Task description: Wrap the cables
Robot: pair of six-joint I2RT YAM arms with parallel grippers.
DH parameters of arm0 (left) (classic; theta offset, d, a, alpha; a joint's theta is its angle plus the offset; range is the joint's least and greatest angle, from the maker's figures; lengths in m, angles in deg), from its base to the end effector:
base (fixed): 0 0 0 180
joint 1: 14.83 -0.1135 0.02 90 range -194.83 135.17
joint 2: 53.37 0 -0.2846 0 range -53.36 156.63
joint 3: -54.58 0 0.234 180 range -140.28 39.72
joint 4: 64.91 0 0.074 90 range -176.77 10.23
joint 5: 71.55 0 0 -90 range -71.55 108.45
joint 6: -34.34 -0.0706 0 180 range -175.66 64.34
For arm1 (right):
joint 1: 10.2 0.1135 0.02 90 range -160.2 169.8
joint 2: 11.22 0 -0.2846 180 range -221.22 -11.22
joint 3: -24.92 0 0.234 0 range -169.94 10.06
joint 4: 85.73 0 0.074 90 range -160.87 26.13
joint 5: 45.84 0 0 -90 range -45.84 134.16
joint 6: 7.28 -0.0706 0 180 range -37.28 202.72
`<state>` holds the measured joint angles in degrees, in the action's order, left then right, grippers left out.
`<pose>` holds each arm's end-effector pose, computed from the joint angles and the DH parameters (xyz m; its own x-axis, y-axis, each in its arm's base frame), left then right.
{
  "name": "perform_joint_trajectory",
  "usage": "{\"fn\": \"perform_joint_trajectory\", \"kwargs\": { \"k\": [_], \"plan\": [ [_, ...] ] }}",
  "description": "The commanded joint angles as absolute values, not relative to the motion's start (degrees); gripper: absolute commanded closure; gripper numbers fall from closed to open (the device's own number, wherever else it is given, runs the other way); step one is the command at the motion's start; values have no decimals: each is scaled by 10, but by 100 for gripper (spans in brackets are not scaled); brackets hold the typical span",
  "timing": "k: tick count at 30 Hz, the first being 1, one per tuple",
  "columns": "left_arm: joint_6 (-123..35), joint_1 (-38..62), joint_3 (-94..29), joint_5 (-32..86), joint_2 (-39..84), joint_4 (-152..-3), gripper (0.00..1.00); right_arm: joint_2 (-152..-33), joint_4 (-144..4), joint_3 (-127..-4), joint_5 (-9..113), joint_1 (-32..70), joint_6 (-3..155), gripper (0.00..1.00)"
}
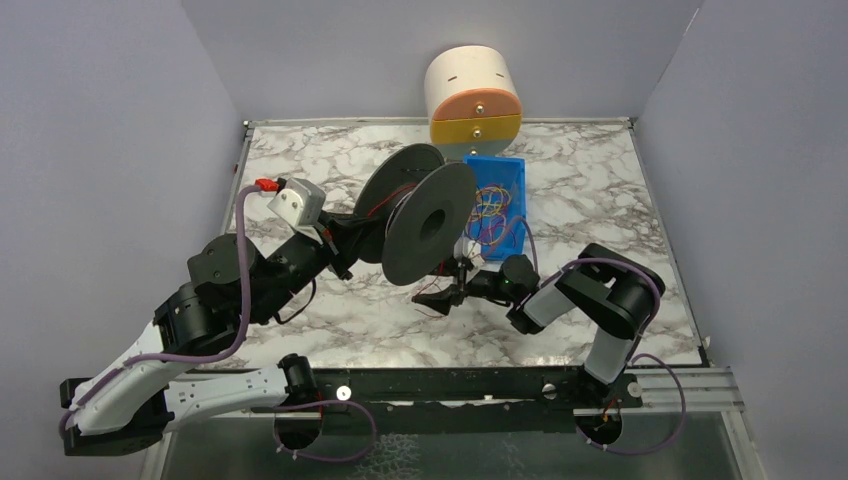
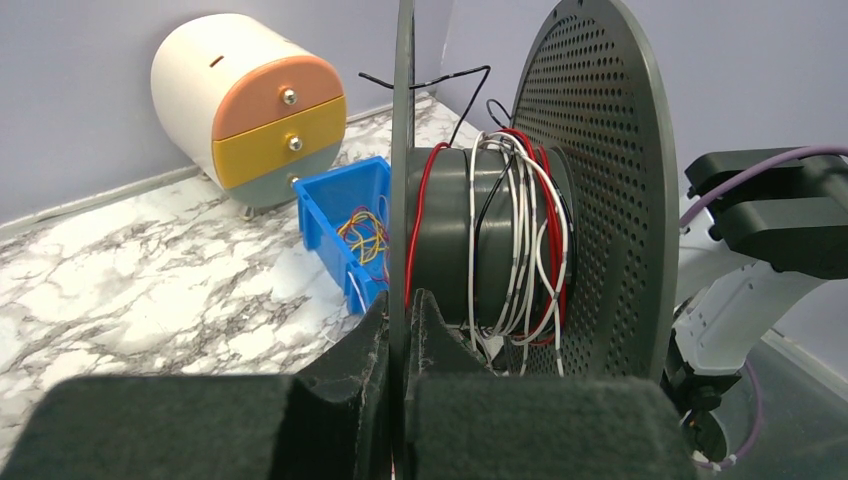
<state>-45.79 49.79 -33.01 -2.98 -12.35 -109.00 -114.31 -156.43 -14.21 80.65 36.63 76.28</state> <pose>0.0686 -0.0845 0.4763 -0.0991 -0.1634 -0.9816 0.6776 0.7113 -0.1868 0.1863 0.2599 0.1958 -0.0313 0.0984 -0.9947 -0.9932 0.1090 0.0420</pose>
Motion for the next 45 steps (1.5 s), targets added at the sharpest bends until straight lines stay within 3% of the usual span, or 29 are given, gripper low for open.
{"fn": "perform_joint_trajectory", "kwargs": {
  "k": [1,15,23,40,45],
  "plan": [
    [-450,499,-354,-17,-126,-1027,100,-1124,-1606,-130,800,369,804,33],
    [-455,499,-356,-5,-119,-1027,100,-1035,-1510,-95,721,369,905,35],
    [-459,499,-356,-6,-121,-1027,100,-990,-1442,-83,746,369,919,38],
    [-446,499,-351,-3,-127,-1019,100,-1073,-1507,-127,775,421,854,42],
    [-443,499,-347,-6,-129,-1016,100,-1097,-1526,-142,760,433,836,52]
  ]
}}
